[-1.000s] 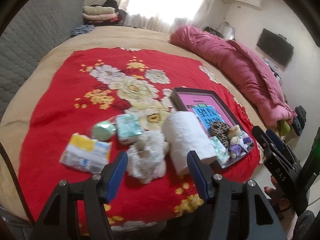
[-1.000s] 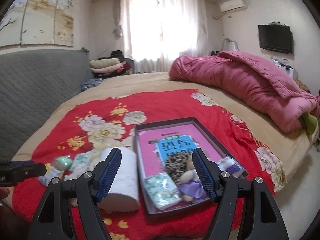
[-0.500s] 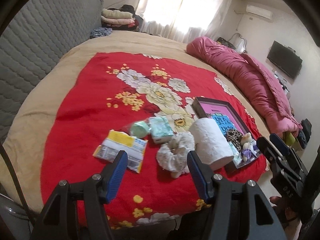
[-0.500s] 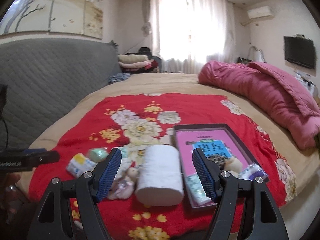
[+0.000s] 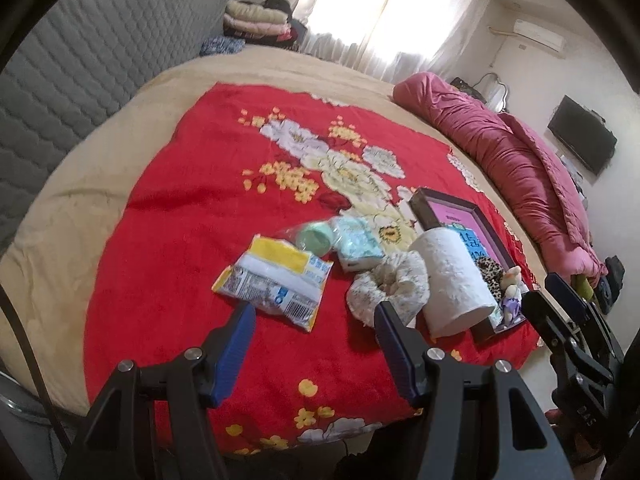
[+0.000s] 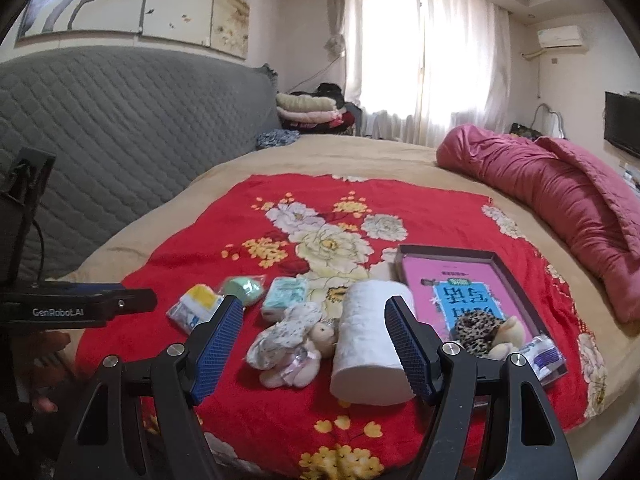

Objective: Organize soft objects
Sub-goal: 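Grasp the white-and-yellow snack bag with the left tool while the right tool grasps the floral scrunchie, then carry the snack bag with the left tool while the right tool carries the scrunchie to the tray, then release the scrunchie with the right tool while the left tool releases the snack bag in the tray, then withdraw both open tools from the tray toward the remaining pile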

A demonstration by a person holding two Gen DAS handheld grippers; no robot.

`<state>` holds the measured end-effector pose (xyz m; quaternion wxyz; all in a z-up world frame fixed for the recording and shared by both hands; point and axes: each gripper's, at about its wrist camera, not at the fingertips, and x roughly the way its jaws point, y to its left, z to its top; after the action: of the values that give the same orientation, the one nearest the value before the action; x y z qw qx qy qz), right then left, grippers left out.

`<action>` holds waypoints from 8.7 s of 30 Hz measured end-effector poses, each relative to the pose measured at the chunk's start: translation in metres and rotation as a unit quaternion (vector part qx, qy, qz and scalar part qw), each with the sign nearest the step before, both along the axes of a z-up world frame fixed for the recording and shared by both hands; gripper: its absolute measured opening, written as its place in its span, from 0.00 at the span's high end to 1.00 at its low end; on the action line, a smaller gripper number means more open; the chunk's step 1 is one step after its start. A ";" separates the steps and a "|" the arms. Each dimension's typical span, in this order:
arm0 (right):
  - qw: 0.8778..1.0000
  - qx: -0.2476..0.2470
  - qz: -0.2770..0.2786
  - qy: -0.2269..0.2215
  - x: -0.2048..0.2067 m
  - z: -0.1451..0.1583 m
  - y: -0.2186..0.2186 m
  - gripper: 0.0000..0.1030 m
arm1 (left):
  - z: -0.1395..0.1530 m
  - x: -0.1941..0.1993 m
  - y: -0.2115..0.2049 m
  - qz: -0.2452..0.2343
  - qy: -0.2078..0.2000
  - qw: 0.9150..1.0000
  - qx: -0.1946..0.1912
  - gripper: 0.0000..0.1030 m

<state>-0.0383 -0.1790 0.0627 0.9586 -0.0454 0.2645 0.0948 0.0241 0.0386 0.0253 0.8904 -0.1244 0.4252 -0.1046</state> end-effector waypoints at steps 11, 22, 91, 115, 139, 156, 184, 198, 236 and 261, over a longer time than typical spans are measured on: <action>0.999 -0.016 0.015 0.031 0.014 -0.029 0.013 0.28 | -0.047 0.025 0.024 0.011 0.039 0.998 -0.048 0.40; 0.998 -0.023 0.020 0.056 0.030 -0.052 0.022 0.28 | -0.087 0.058 0.040 0.011 0.079 0.991 -0.110 0.40; 0.997 0.015 0.064 0.045 0.065 -0.062 0.010 0.90 | -0.041 0.024 -0.030 -0.056 -0.060 0.996 -0.036 0.81; 0.994 0.099 -0.030 -0.022 0.046 -0.019 -0.085 0.91 | 0.014 0.012 -0.106 -0.089 -0.079 0.993 -0.016 0.81; 0.969 0.171 -0.174 -0.045 0.052 -0.024 -0.216 0.91 | 0.007 0.043 -0.280 -0.233 -0.056 0.971 0.029 0.81; 0.950 0.190 -0.249 0.009 0.070 -0.068 -0.265 0.91 | -0.025 0.057 -0.321 -0.273 -0.011 0.961 0.036 0.81; 0.937 0.158 -0.310 0.035 0.060 -0.086 -0.282 0.50 | -0.041 0.087 -0.334 -0.284 0.028 0.958 0.026 0.80; 0.943 0.113 -0.311 0.024 0.061 -0.077 -0.271 0.41 | -0.047 0.097 -0.334 -0.270 0.044 0.961 0.026 0.78; 0.940 0.113 -0.320 0.030 0.059 -0.080 -0.275 0.37 | -0.044 0.104 -0.300 -0.229 0.050 0.972 0.023 0.58; 0.936 0.097 -0.337 0.009 0.040 -0.063 -0.268 0.30 | -0.018 0.055 -0.296 -0.226 -0.006 0.970 0.084 0.44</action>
<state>0.0019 -0.4471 -0.0001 0.9317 0.1404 0.2625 -0.2082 0.0787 -0.2576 0.0070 0.8534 0.0510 0.4445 -0.2674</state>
